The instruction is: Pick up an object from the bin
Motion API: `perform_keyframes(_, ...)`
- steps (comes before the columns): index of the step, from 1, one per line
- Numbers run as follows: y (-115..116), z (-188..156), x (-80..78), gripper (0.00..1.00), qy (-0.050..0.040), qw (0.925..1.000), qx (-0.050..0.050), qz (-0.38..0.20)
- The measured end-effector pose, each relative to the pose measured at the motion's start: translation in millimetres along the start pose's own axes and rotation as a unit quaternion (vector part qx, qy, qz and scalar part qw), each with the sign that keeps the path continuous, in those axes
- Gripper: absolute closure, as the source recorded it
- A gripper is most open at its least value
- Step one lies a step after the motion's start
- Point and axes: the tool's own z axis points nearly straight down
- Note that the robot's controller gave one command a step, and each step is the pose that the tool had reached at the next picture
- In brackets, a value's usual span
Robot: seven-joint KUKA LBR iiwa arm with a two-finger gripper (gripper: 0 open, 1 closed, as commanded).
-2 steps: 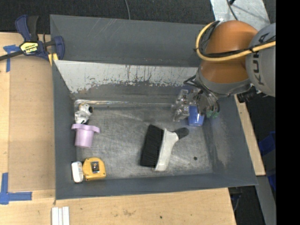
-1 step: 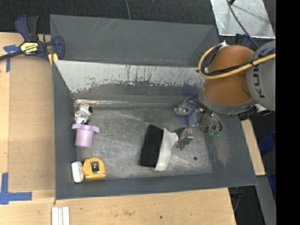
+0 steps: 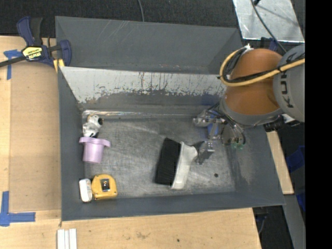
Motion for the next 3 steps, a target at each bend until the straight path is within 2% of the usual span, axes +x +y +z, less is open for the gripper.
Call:
perform_keyframes(1, 29.7, 36.9, -1.7, 0.0, -0.0026, 1.0, 0.0, -0.004)
perform_keyframes(2, 13.9, 69.7, -4.8, 1.0, -0.0063, 0.9992, 0.002, 0.041)
perform_keyframes(3, 13.9, 69.7, -4.8, 1.0, -0.0063, 0.9992, 0.002, 0.041)
